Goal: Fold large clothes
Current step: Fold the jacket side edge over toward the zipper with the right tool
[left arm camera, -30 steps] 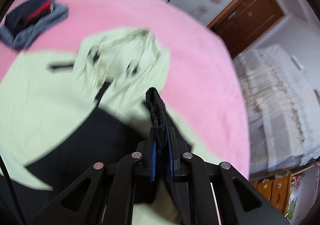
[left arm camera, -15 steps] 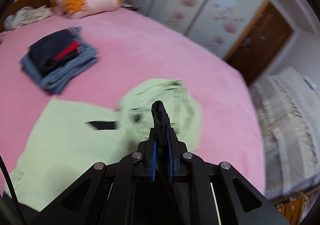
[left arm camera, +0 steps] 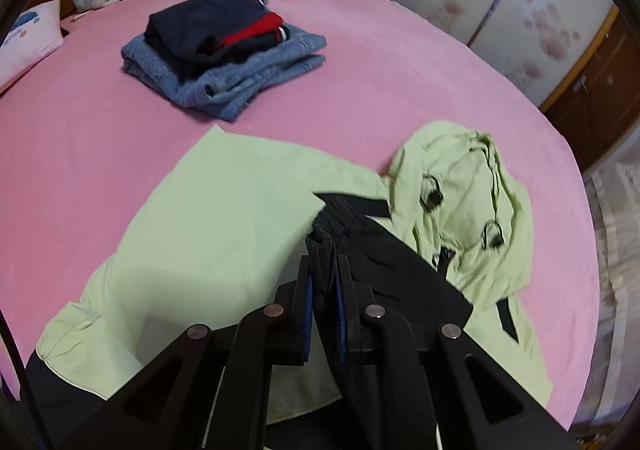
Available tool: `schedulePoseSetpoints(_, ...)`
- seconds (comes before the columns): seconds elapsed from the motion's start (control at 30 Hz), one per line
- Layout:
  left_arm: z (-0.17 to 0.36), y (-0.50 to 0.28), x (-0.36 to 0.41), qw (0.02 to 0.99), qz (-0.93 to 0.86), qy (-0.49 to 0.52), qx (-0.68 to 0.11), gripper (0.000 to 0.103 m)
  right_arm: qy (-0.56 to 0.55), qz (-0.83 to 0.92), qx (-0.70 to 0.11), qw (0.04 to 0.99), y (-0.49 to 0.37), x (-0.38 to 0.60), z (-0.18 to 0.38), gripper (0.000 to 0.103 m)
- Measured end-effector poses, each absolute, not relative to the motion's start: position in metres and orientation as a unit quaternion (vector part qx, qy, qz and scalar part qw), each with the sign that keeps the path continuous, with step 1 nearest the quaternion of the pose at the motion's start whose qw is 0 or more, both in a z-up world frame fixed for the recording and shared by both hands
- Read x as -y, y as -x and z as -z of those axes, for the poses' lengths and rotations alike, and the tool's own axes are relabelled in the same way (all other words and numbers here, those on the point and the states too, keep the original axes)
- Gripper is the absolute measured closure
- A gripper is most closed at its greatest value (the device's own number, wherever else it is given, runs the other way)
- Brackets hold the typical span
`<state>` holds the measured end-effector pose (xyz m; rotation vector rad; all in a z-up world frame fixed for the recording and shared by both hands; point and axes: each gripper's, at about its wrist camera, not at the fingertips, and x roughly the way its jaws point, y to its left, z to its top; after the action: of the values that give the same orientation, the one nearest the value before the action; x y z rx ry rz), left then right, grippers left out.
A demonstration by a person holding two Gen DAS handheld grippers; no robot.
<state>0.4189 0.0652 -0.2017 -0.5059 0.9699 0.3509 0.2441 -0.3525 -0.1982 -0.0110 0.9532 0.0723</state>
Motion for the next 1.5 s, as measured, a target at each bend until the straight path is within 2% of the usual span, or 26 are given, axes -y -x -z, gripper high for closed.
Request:
schedulePoseSetpoints(0.07,0.203,-0.417,-0.059,0.841,-0.158,0.232,-0.463,0.095,0.006,-0.044,-0.455,0.889,-0.244,0.351,0.191,0.065)
schedulePoseSetpoints(0.17,0.203,-0.416,-0.048,0.84,-0.147,0.219,-0.475,0.095,-0.011,-0.055,-0.464,0.884,-0.25,0.355,0.185,0.083)
schedulePoseSetpoints(0.2,0.203,-0.416,-0.045,0.839,-0.141,0.216,-0.479,0.095,-0.015,-0.06,-0.468,0.882,-0.251,0.355,0.185,0.092)
schedulePoseSetpoints(0.3,0.201,-0.415,-0.035,0.841,-0.131,0.199,-0.486,0.095,-0.023,-0.062,-0.467,0.882,-0.252,0.358,0.18,0.096)
schedulePoseSetpoints(0.43,0.209,-0.416,-0.03,0.832,-0.141,0.172,-0.508,0.095,-0.077,-0.045,-0.493,0.866,-0.263,0.378,0.188,0.097)
schedulePoseSetpoints(0.67,0.241,-0.394,-0.028,0.803,-0.153,0.179,-0.548,0.095,-0.196,-0.005,-0.573,0.795,-0.287,0.421,0.241,0.097)
schedulePoseSetpoints(0.8,0.255,-0.373,-0.036,0.794,-0.163,0.194,-0.552,0.095,-0.272,0.013,-0.58,0.768,-0.288,0.431,0.258,0.097)
schedulePoseSetpoints(1.07,0.266,-0.377,-0.06,0.797,-0.2,0.189,-0.538,0.094,-0.154,-0.025,-0.59,0.792,-0.291,0.392,0.246,0.096)
schedulePoseSetpoints(1.27,0.266,-0.392,-0.055,0.798,-0.212,0.15,-0.544,0.094,-0.14,-0.04,-0.593,0.792,-0.291,0.384,0.246,0.095)
schedulePoseSetpoints(1.43,0.253,-0.388,-0.04,0.804,-0.209,0.093,-0.549,0.084,-0.162,-0.032,-0.589,0.791,-0.284,0.397,0.234,0.09)
schedulePoseSetpoints(1.5,0.244,-0.381,-0.038,0.808,-0.213,0.08,-0.543,0.075,-0.153,-0.029,-0.585,0.796,-0.282,0.396,0.225,0.09)
